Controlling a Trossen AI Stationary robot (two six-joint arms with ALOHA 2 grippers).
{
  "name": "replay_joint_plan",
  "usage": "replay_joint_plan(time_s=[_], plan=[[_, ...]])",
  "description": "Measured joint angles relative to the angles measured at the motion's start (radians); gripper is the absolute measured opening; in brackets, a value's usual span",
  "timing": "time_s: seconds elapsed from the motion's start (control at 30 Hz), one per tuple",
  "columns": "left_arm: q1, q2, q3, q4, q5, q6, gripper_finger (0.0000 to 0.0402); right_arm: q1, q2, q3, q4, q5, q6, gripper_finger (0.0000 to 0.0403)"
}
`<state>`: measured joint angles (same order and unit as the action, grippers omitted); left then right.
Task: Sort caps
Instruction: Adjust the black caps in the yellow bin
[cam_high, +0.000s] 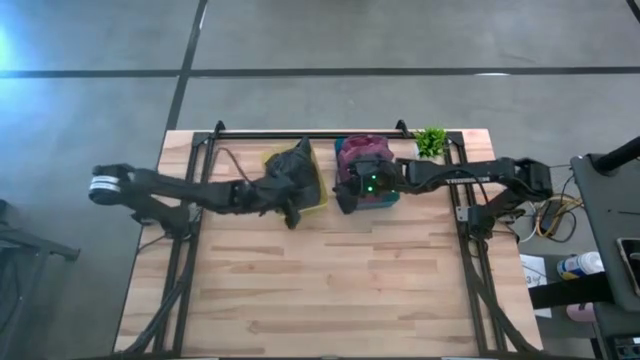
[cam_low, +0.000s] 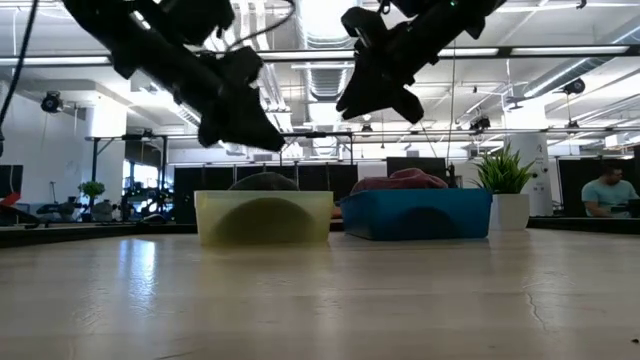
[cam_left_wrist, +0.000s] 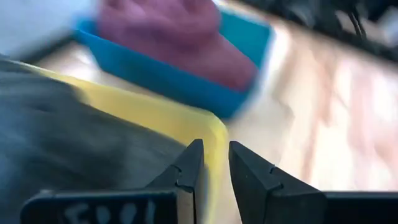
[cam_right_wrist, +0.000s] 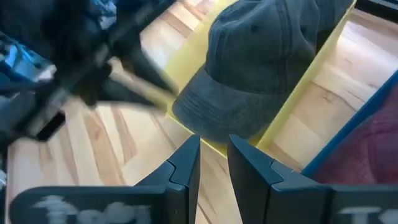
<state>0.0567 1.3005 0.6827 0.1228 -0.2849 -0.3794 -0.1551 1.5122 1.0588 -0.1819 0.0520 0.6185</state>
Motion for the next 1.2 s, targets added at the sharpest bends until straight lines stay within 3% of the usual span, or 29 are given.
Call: replay_joint_plan(time_s=[0.1,0.27,0.4,0.5,0.67,0.73,0.97,1.2], plan=[[-0.015,0.078,0.026,-0.029,0.141,0.065,0.0069,0.0,0.011,0.043,-0.069,-0.001,-0.042,0.0077],[-0.034,0.175,0.079,-0.178,0.161,0.093,0.0069,-0.001,0.008,0.081,-0.121,0.03,-0.067,0.0077],[-0.049,0.196,0.124,-0.373,0.248,0.066,0.0069,-0.001,0.009,0.087,-0.125,0.034,-0.069,0.0077],[-0.09,0.149,0.144,-0.442,0.172,0.064,0.0069,-0.001,0.008,0.085,-0.124,0.034,-0.069,0.0077],[-0.161,0.079,0.145,-0.414,-0.145,0.206,0.0069,-0.001,0.011,0.082,-0.128,0.044,-0.069,0.0077],[-0.153,0.093,0.129,-0.429,-0.202,0.228,0.0069,-0.001,0.016,0.082,-0.128,0.053,-0.07,0.0077],[-0.13,0.147,0.125,-0.425,-0.11,0.203,0.0069,0.0,0.029,0.08,-0.125,0.053,-0.07,0.0077],[-0.115,0.158,0.098,-0.438,-0.127,0.201,0.0069,-0.001,0.029,0.08,-0.124,0.053,-0.069,0.0077]])
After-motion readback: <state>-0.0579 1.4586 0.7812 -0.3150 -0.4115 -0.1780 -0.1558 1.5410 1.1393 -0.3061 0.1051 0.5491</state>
